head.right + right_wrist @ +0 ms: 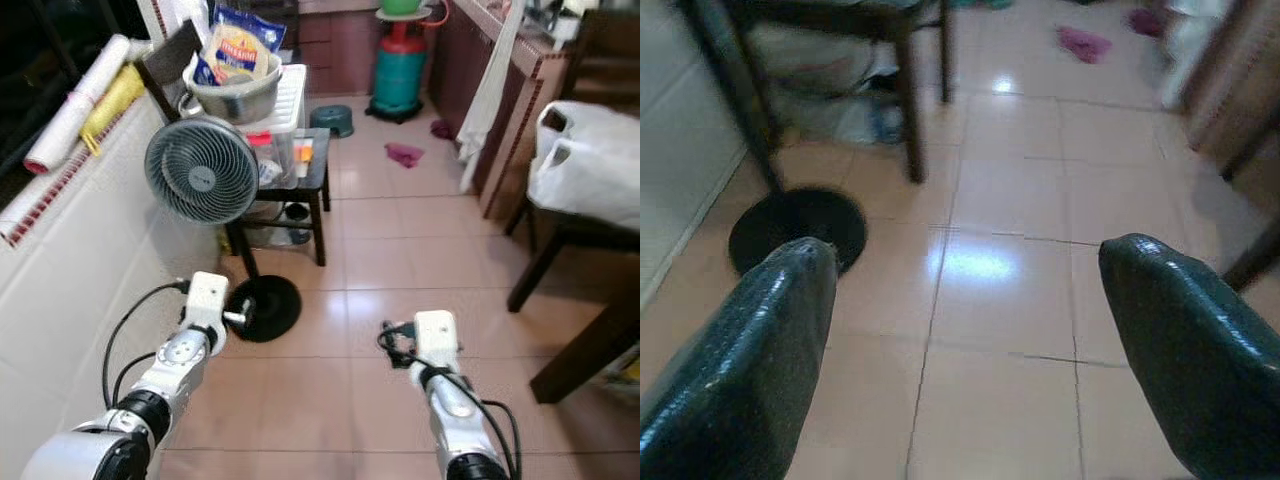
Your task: Setting the table
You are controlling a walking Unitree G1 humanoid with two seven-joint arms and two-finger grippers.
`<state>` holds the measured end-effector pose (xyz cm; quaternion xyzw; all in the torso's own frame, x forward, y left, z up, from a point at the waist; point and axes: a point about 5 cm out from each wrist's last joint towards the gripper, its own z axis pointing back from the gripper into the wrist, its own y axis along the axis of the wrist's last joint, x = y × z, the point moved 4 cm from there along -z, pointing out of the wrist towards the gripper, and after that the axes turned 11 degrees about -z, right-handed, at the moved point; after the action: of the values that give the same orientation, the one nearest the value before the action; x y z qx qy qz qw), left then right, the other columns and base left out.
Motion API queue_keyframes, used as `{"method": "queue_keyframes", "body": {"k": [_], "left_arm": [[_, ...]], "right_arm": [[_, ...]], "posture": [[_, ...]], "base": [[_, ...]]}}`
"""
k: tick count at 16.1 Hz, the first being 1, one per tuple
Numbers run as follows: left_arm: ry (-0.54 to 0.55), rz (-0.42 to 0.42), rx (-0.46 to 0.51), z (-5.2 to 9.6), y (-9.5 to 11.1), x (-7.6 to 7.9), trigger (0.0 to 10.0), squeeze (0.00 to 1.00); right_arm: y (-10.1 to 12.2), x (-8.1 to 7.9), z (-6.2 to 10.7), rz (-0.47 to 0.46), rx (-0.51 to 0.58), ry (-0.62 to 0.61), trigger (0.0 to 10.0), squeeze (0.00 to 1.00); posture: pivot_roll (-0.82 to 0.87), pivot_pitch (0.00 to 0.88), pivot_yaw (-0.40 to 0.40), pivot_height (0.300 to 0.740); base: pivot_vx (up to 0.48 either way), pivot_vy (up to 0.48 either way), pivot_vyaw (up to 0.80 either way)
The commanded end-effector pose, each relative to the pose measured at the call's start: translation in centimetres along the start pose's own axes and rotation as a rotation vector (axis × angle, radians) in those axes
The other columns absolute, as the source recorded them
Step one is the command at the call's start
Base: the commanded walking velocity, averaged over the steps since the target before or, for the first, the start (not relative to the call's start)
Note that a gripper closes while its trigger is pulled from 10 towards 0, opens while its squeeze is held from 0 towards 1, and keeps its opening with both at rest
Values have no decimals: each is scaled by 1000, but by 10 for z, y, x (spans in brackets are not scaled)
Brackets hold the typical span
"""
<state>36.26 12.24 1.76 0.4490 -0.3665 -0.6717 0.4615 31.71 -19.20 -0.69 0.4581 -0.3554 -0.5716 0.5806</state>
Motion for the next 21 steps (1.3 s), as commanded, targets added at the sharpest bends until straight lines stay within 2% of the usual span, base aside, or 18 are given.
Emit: {"method": "queue_keyframes", "body": {"k": [1,3,5,7,9,11,14,17,21], "left_arm": [[38,19,21,0,4,-4,10000,0],[62,37,11,2,-1,-5,10000,0],[78,21,15,3,-2,-10,10000,0],[94,14,26,2,1,-17,10000,0],[76,-30,50,0,7,-19,10000,0],[48,-70,55,-2,10,-18,10000,0],[8,-97,66,-6,20,-19,10000,0],[8,-125,63,-8,24,-24,10000,0],[-27,-117,51,-5,16,-15,10000,0]], "right_arm": [[14,-3,-6,37,16,41,10000,0],[21,-11,-11,62,17,83,10000,0],[24,-15,-14,46,24,83,10000,0],[25,-18,-16,24,26,81,10000,0],[25,-24,-18,4,36,73,10000,0],[23,-23,-16,-42,61,24,10000,0],[9,-17,-7,-101,58,-29,10000,0],[4,-15,-5,-97,43,-33,10000,0],[19,-24,-13,-110,85,-22,10000,0]], "posture": [[-193,0,-51,740],[-172,0,-67,740],[-157,0,-64,740],[-136,0,-50,740],[-141,0,-3,740],[-157,0,54,740],[-177,0,84,740],[-177,0,87,740],[-178,0,94,740]], "base": [[0,0,0],[0,0,0],[0,0,0],[0,0,0],[0,0,0],[0,0,0],[0,0,0],[0,0,0],[0,0,0]]}}
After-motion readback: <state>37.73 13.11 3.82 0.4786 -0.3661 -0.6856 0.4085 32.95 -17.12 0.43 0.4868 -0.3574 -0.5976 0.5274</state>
